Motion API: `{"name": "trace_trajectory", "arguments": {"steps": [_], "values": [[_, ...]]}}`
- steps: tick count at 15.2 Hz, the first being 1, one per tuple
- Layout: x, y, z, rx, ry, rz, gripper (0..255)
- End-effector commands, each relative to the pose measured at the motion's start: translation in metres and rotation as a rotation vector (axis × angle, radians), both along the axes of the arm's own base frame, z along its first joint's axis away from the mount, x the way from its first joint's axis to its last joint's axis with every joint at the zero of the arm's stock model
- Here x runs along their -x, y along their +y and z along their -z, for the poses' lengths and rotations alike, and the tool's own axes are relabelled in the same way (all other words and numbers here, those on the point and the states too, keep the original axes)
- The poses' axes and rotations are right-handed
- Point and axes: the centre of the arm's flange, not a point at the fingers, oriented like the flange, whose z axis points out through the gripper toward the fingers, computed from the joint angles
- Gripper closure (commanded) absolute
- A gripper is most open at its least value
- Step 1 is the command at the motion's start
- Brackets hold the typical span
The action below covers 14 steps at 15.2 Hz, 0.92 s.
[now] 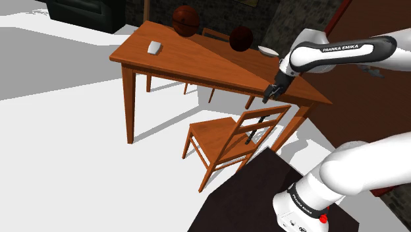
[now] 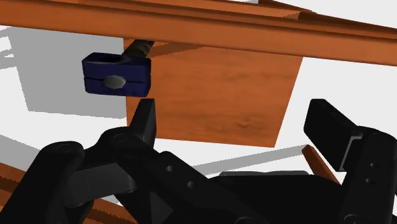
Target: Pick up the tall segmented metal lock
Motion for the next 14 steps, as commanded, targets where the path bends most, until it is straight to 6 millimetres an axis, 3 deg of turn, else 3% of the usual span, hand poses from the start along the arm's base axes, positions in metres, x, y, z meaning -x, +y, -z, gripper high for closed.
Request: {"name": "trace_trajectory", "arguments": {"steps": [1, 9, 14], "values": [[-0.003, -0.023, 0.014, -0.005, 0.002, 0.016, 0], [-0.011, -0.106, 0.076, -0.031, 0.015, 0.076, 0], [-0.011, -0.106, 0.103, -0.031, 0.015, 0.076, 0]]}}
